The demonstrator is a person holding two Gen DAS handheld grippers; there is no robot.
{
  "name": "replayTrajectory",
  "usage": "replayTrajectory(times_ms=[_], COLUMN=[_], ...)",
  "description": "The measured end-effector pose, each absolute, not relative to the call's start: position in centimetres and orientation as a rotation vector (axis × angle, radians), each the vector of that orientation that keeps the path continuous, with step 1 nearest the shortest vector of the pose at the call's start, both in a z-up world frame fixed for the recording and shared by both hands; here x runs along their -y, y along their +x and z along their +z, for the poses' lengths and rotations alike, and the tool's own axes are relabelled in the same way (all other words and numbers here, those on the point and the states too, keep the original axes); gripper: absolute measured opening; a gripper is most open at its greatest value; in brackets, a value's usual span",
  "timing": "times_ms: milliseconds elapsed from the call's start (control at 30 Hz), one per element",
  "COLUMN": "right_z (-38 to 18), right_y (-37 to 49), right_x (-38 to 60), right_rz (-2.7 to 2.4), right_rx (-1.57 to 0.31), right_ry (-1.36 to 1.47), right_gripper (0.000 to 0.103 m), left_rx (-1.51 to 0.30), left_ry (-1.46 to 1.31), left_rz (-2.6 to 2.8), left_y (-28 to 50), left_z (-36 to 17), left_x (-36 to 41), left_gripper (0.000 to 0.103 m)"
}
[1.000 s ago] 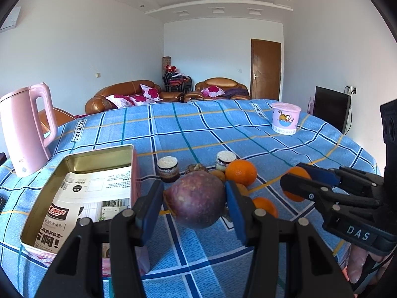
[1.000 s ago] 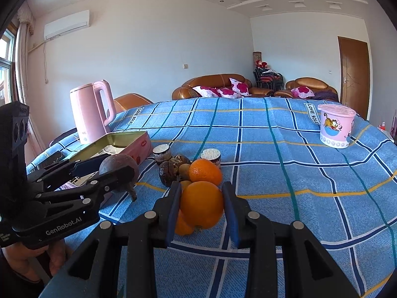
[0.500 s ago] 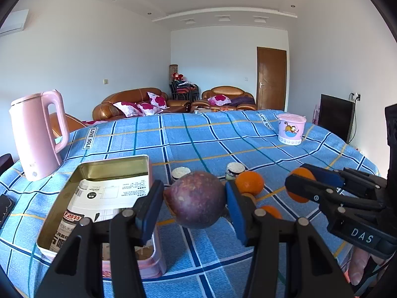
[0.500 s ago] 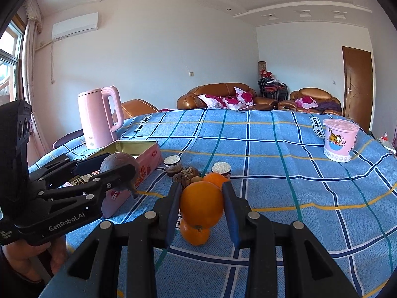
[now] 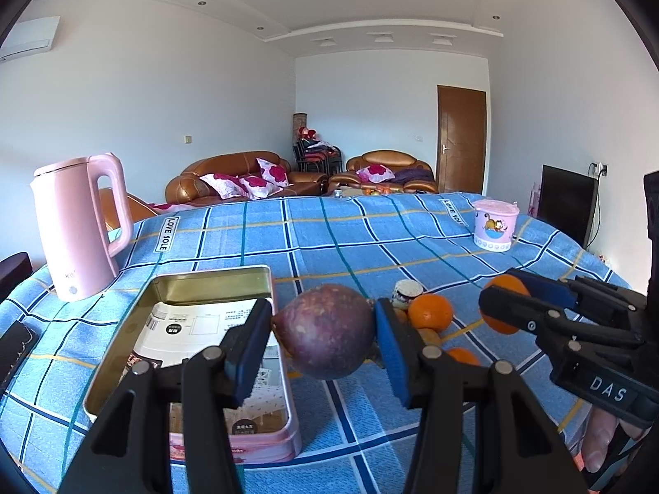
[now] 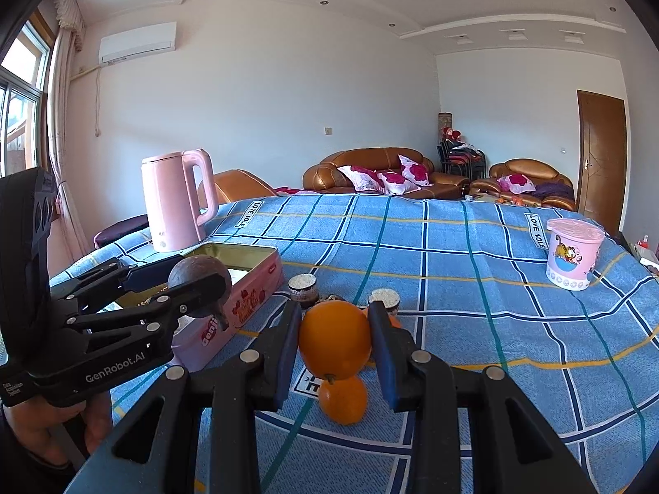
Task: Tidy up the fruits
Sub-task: 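Carry the passion fruit and orange toward the pink tin box with both tools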
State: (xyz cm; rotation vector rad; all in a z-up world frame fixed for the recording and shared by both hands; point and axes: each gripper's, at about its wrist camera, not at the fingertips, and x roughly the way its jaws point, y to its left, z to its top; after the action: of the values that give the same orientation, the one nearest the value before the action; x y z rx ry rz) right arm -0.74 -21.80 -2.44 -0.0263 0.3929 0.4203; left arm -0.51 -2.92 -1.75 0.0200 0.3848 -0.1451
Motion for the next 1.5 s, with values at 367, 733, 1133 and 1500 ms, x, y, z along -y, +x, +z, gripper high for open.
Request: replayTrajectory(times_ms=[367,733,1133,1500], right_z=[-1.5,-0.6,0.4,1.0], right_y=[-0.6,-0.5,-0.3,0.3], right_x=[20.6,19.0,16.9,14.9], right_rz=[0.447,0.475,0.512,0.549], right_rx=[-0.372,-0.353,-0.333,-0.318], right_ry=[-0.043,-0.069,-0.096,-0.115], right_gripper=[0.036,0.036,0.036,0.036], left_rx=[-0.369,-0.368,-0.373,-0.395], left_ry=[0.011,-0.004,-0.022,-0.038], left_rz=[-0.115,-0.081,-0.038,0.005], left_y=[-0.8,-0.9,-0.9,-0.4], left_z=[-1.3,-1.2,-1.2,-1.4], left_x=[1.8,0.4,-1.3,-3.2], left_gripper=[0.053,0.053,0.052,0.052])
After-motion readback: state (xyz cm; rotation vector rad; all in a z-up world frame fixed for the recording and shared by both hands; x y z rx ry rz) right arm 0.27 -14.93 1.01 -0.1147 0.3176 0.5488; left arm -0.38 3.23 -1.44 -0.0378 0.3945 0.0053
